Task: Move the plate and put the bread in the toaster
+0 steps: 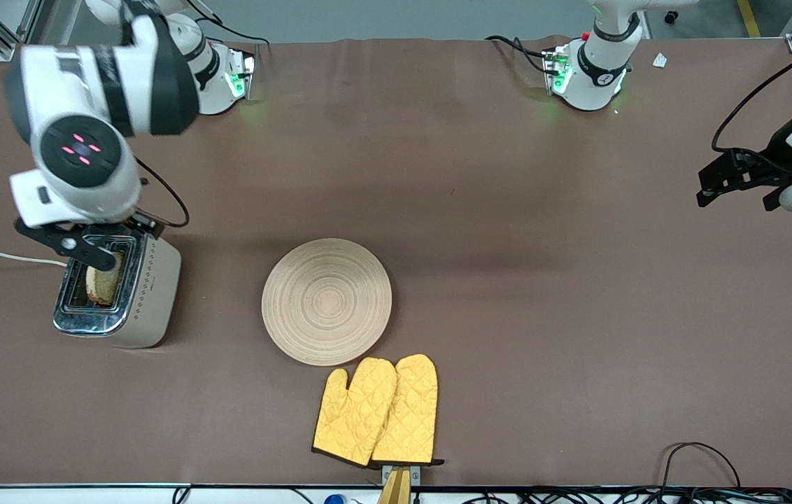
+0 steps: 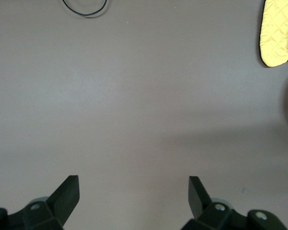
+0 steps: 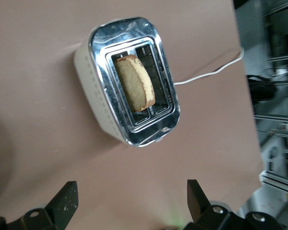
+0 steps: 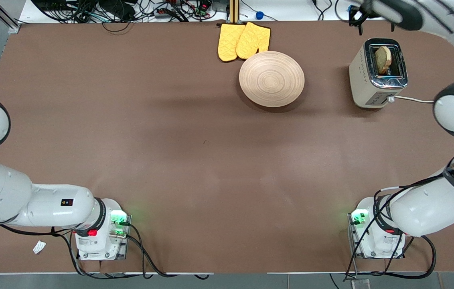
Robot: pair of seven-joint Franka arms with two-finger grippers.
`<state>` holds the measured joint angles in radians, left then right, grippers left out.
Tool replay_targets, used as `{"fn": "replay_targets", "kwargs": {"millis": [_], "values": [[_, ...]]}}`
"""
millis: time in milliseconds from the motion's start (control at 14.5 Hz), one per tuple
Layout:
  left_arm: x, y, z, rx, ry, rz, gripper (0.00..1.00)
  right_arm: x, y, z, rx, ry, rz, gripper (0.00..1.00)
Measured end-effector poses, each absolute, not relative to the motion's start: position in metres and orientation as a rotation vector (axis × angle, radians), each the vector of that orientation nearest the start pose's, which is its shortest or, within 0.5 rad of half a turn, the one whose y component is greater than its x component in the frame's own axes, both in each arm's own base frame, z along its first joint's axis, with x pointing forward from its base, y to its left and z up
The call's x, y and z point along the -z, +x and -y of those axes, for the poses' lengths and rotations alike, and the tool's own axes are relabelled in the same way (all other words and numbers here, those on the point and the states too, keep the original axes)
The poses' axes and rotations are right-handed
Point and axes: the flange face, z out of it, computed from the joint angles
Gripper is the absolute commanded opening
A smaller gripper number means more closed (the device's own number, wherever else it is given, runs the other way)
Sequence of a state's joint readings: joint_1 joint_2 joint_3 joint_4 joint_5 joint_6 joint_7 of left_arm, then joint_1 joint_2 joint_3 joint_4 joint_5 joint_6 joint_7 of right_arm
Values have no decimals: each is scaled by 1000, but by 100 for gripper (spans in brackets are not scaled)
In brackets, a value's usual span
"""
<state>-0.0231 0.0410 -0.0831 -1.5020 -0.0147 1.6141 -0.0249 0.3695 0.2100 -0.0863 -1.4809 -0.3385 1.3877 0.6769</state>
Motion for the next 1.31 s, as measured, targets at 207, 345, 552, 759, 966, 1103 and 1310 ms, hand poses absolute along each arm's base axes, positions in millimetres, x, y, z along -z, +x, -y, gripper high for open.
{"fn": "replay_targets", "kwargs": {"millis": [207,345,552,759,966,1103,1310], "values": [[-638,564,62,116,-3158,-129,100,-585,565,-94,-172,-3382,-655,100],[-640,564,61,123,-3157,-128,100,-612,556,-71,-120,-3326,-546,100],[-639,564,59,124,-3147,-126,100,-635,548,-35,-55,-3228,-379,100],[-639,564,59,125,-3146,-126,100,-635,548,5,-27,-3214,-236,100],[-639,564,59,125,-3146,-126,100,-634,548,34,-35,-3197,-126,100],[-639,565,59,133,-3136,-127,100,-634,547,47,-31,-3183,-92,100],[-640,565,59,142,-3120,-133,100,-634,547,47,-33,-3180,-73,100]]}}
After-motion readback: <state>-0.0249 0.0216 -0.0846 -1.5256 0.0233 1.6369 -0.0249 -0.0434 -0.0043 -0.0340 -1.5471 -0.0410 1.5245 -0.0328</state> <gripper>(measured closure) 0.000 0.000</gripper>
